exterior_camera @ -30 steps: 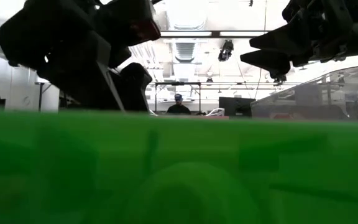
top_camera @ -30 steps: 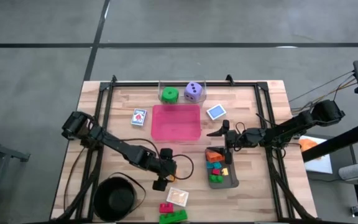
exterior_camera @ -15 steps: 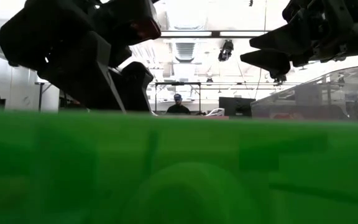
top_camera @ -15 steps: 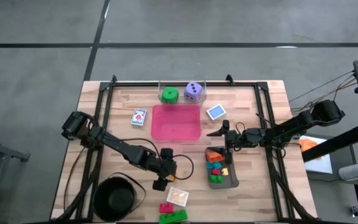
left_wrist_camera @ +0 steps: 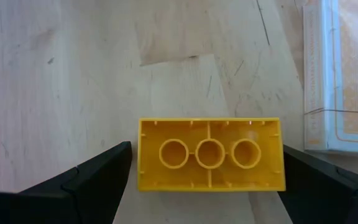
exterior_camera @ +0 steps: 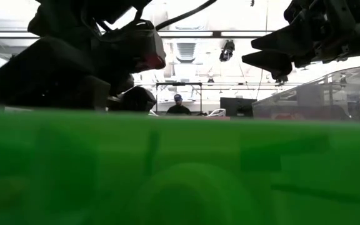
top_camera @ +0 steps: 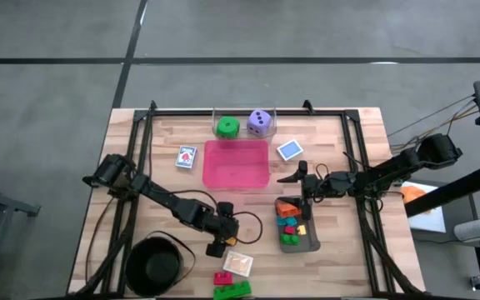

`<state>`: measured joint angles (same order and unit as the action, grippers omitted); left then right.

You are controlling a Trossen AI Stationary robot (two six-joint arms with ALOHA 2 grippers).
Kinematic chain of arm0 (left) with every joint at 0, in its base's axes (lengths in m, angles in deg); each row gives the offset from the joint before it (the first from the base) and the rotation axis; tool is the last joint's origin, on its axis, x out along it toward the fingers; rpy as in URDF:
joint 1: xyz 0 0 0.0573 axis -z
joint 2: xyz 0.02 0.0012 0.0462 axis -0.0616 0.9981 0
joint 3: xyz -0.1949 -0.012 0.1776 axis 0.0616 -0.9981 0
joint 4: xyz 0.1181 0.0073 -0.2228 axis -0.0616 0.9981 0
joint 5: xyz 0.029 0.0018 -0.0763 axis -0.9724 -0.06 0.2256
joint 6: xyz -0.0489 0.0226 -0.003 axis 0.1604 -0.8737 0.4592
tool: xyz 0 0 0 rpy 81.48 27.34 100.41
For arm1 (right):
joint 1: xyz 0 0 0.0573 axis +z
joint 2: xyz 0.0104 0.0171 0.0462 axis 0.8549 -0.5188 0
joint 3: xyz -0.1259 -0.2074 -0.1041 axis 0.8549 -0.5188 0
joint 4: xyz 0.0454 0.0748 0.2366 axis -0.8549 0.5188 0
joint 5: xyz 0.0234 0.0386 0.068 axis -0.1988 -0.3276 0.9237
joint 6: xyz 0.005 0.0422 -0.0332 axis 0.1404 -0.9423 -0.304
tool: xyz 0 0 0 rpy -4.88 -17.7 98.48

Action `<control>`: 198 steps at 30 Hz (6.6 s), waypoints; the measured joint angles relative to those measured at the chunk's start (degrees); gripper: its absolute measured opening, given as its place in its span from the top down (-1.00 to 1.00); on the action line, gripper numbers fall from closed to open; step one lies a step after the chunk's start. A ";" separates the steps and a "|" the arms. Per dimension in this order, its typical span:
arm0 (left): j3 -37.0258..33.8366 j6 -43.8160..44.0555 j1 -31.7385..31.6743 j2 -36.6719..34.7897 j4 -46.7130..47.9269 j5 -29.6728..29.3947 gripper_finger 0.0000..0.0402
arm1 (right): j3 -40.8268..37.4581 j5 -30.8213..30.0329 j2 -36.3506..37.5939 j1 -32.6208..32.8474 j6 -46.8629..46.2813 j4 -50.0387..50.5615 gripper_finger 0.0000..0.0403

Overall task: Pick & Place Toys
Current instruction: Put the big yellow game piece into the black bin, then adjust the big red game piece

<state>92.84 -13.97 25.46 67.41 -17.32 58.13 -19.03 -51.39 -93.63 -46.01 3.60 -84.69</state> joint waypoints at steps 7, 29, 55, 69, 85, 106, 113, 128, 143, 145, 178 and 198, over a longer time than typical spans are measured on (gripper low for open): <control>0.02 -0.28 0.00 -0.34 0.14 0.15 -0.83 | 0.00 0.01 0.00 0.00 -0.07 -0.01 -0.40; 0.00 -2.21 -0.02 -1.22 -0.17 -2.47 -0.43 | 0.00 0.08 0.00 -0.02 -0.11 0.37 -0.40; -0.04 -13.69 -1.73 -2.24 -27.41 -8.70 -0.46 | 0.00 0.12 0.00 -0.02 -0.13 0.44 -0.40; 3.85 -16.35 -7.20 5.38 -45.30 -0.03 -0.44 | 0.02 0.10 0.00 -0.02 -0.13 0.43 -0.40; 16.11 -18.88 -7.41 13.55 -35.45 0.95 -0.71 | 0.02 0.10 0.00 -0.02 -0.17 0.85 -0.40; 13.31 -18.23 -7.37 8.65 -35.40 -3.90 -0.86 | 0.02 0.10 0.00 0.00 -0.37 1.16 -0.40; 1.68 -16.25 -7.37 -1.41 -42.77 -5.30 -0.86 | 0.02 0.10 0.00 0.00 -0.39 1.50 -0.40; -27.58 -9.25 -7.41 -28.24 -44.45 -13.47 -0.86 | 0.28 -0.25 0.02 -0.24 0.74 1.12 -0.40; -42.93 -7.53 -7.41 -45.09 -44.48 -16.85 -0.86 | 3.62 -0.85 0.02 -0.49 -1.40 2.13 -0.40; -43.94 -6.99 -7.41 -45.29 -44.40 -17.26 -0.86 | 5.38 -0.86 0.02 -0.70 -1.50 4.66 -0.40; -44.09 -5.92 -7.41 -45.21 -42.96 -19.37 -0.86 | 35.79 -9.93 -12.58 -8.54 -7.85 79.14 -0.40; -29.23 25.46 -14.30 -45.21 2.14 -36.89 -0.86 | 35.80 -12.03 -13.58 -5.23 -1.75 48.57 -0.40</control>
<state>63.62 11.48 11.16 22.21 -15.18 21.24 16.77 -63.42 -107.21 -51.25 1.85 -36.12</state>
